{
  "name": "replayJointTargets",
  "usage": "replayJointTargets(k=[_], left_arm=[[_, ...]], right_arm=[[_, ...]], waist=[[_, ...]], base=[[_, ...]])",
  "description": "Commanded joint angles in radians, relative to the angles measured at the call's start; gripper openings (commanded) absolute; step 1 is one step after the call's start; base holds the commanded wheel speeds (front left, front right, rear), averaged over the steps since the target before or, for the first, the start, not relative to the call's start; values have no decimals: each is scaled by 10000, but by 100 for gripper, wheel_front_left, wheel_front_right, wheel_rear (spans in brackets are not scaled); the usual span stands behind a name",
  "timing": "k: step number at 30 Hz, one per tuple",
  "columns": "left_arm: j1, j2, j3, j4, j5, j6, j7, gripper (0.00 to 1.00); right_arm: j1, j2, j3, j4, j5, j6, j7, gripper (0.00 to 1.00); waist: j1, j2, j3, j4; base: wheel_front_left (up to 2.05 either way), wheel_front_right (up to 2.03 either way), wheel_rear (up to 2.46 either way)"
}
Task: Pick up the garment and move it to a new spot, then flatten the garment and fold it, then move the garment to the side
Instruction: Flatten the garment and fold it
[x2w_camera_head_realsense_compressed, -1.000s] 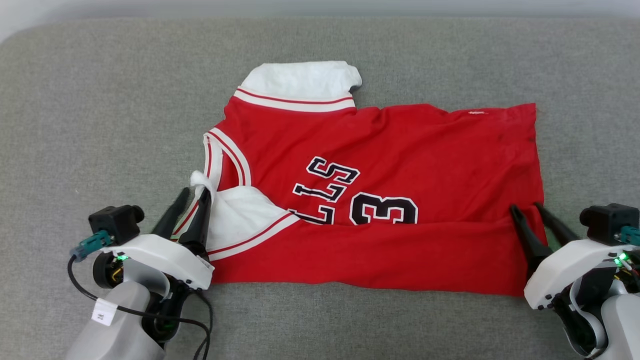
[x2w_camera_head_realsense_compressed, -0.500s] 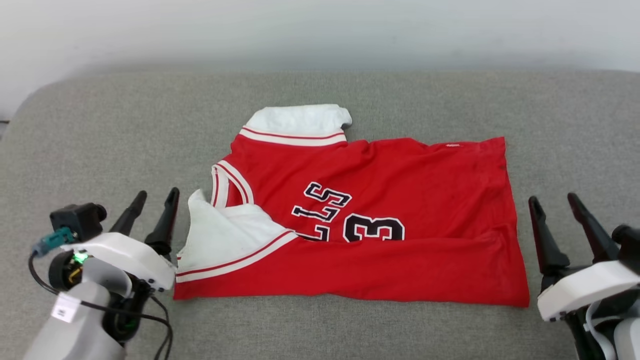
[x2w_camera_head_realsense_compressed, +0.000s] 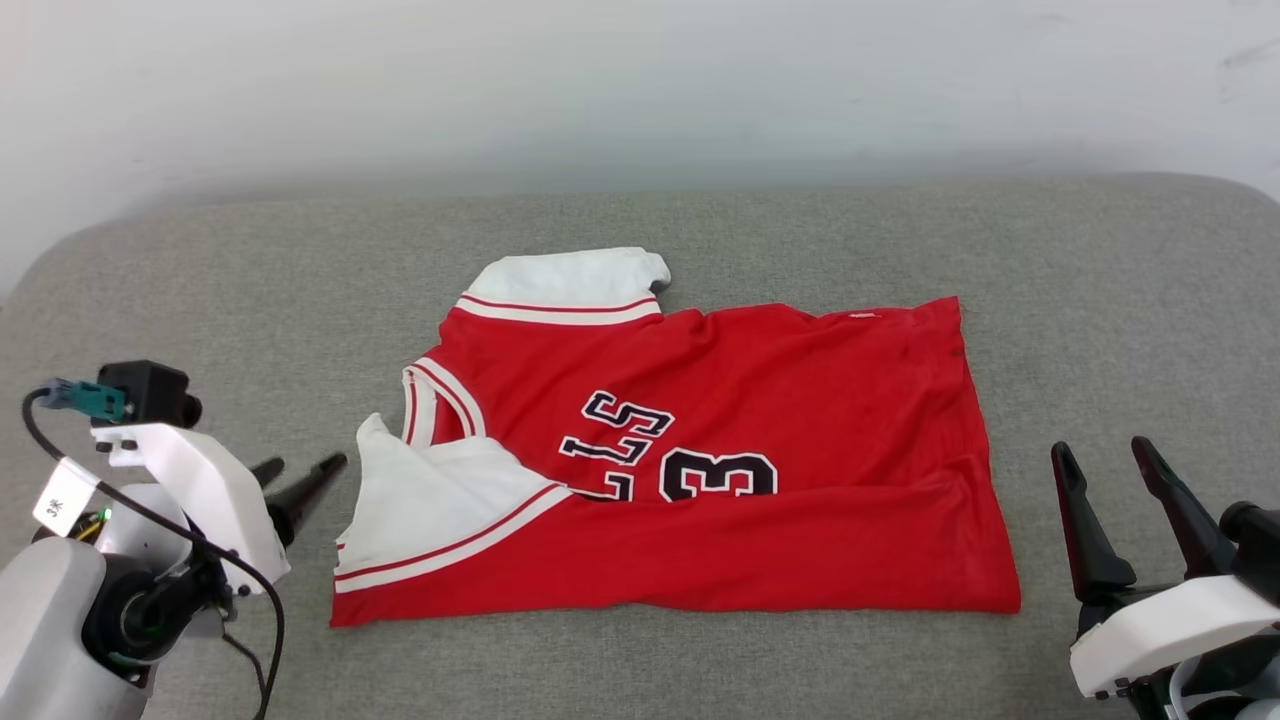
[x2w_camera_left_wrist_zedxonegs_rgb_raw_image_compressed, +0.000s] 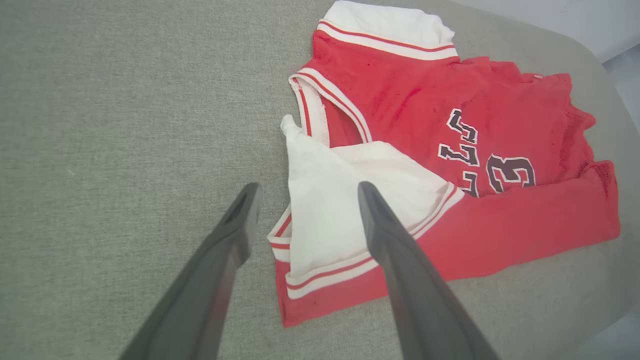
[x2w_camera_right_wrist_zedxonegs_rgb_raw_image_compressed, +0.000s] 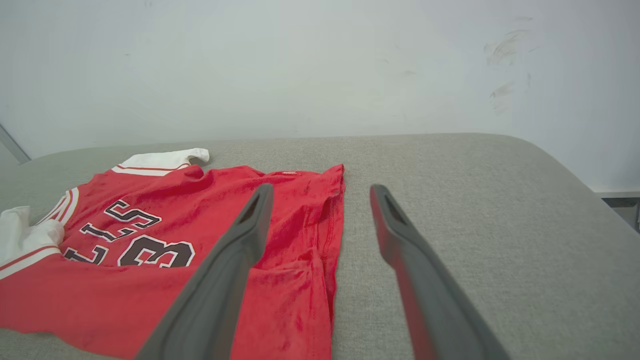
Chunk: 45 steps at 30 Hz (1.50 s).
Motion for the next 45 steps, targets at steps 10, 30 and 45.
replayJointTargets(k=[10,30,45], left_arm=[[945,267,-242,-578,-1164,1162,2495,100],[800,-465,-864,325,-1045,600,2369,0],[732,108,-557,-1783,-346,1065,1589,0]], right_arm=[[-1,390,-1,-371,45,-4,161,100],[-23,332,-924,103,509,-4,1631,100],[-641,-411,-331,667,1263,-4,5984,100]], waist=[[1,-1,611,-426],[1,-1,891,-480],[1,-1,1117,7]], base=[[0,0,0],[0,0,0],[0,0,0]])
